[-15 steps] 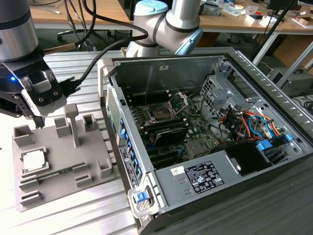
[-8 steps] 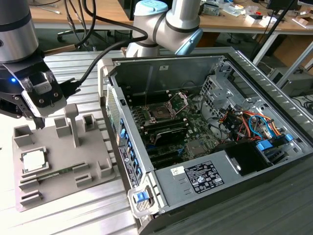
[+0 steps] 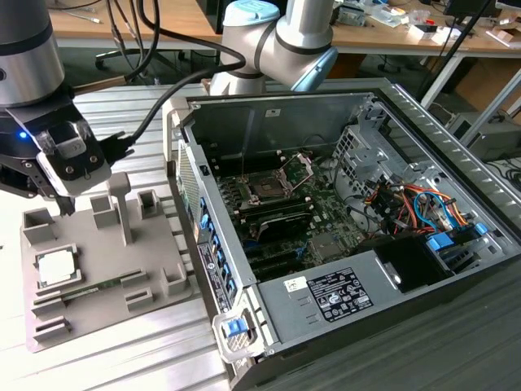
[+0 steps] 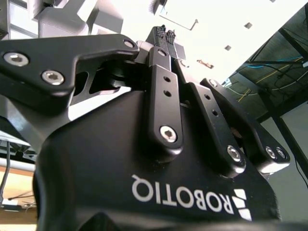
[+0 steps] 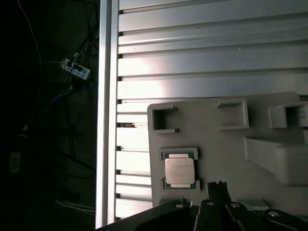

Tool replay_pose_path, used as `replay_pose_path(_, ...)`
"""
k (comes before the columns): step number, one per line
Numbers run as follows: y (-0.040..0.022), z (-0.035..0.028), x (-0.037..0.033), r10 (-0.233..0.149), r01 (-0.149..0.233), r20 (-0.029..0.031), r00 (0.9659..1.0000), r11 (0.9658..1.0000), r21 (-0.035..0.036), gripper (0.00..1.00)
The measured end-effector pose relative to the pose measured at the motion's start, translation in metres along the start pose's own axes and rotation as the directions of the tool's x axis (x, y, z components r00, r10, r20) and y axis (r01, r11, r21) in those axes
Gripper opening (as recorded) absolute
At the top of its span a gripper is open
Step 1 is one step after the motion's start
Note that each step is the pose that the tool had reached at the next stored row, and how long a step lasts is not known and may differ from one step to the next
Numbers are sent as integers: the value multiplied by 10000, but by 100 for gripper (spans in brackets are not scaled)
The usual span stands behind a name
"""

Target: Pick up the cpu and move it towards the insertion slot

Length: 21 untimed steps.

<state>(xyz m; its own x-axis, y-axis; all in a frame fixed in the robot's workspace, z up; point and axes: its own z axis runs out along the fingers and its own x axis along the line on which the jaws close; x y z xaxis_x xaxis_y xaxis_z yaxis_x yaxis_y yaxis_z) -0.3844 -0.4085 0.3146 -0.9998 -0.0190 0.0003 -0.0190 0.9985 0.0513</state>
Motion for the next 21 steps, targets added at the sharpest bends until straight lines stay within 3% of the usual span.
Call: replay_pose_path(21,-14,54,2,-1,1,0,10000,10000,0,11)
